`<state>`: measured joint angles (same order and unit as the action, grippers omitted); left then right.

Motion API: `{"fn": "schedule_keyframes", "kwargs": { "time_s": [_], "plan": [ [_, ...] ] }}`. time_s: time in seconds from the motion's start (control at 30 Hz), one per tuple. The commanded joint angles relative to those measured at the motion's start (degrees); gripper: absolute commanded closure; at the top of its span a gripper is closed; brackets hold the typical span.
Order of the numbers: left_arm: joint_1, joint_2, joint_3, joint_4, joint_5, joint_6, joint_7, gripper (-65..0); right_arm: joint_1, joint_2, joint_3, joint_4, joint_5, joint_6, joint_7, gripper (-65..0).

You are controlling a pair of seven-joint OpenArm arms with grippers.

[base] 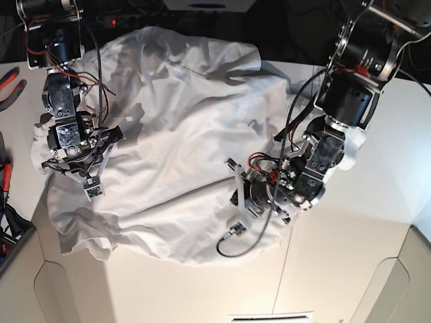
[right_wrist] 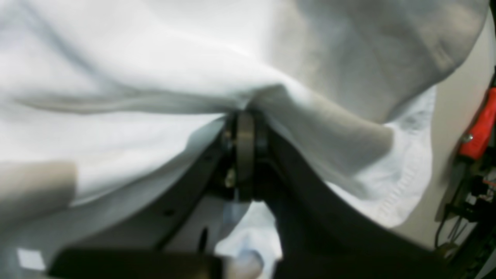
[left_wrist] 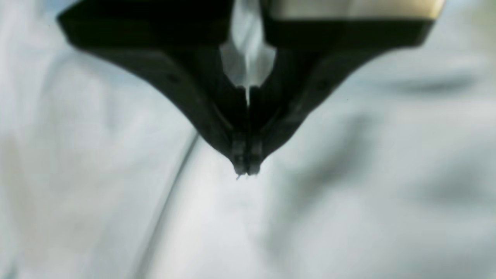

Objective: Layout the t-shirt on the table in an organized manner, then fold the t-shirt properly
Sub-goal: 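Drag the grasped fabric with the left gripper away from the right gripper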

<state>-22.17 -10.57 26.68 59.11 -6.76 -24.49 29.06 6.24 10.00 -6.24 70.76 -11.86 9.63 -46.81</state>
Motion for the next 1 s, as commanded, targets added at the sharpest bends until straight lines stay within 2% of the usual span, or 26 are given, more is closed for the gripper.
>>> {"fn": "schedule_keyframes", "kwargs": {
  "time_s": [0.0,0.1,0.2,0.27,0.33,0.43,0.53,0.8,0.97],
  "plan": [
    [-2.2,0.8,0.5,-2.2,-0.6,0.1,-1.9,0.0,-0.9,-0.2,-0.3,-0.9,2.7,2.2,-3.6,0.0],
    [-2.4,3.0,1.4,-9.0,1.9,-0.3,-3.0,0.0,-0.9,-0.2,-0.3,-0.9,2.8,2.2,-3.5,0.0],
    [-1.4,3.3,1.4,-10.5,-0.1,-5.2,2.9,0.0,-0.9,-0.2,-0.3,-0.9,2.9,2.2,-2.8,0.0],
    [0.0,3.2,1.4,-9.6,-6.1,-10.0,10.1,0.0,-0.9,-0.2,-0.3,-0.9,2.8,2.2,-2.7,0.0],
    [2.0,3.1,1.4,-7.8,-14.7,-15.3,16.6,0.0,-0.9,-0.2,-0.3,-0.9,2.8,2.2,-2.7,0.0],
    [5.5,3.1,1.4,-3.4,-29.8,-15.5,23.0,0.0,-0.9,-0.2,-0.3,-0.9,2.9,2.2,-2.7,0.0],
    [7.9,3.1,1.4,1.9,-37.5,-15.5,25.2,0.0,-0.9,-0.2,-0.3,-0.9,2.8,2.2,-2.7,0.0],
    [8.0,3.1,-1.2,13.3,-37.9,-15.5,25.2,0.0,-0.9,-0.2,-0.3,-0.9,2.9,2.2,-2.7,0.0],
    [8.2,2.7,-6.3,13.7,-31.5,-15.5,25.2,0.0,-0.9,-0.2,-0.2,-0.9,2.8,2.1,-2.8,0.0]
  ]
}}
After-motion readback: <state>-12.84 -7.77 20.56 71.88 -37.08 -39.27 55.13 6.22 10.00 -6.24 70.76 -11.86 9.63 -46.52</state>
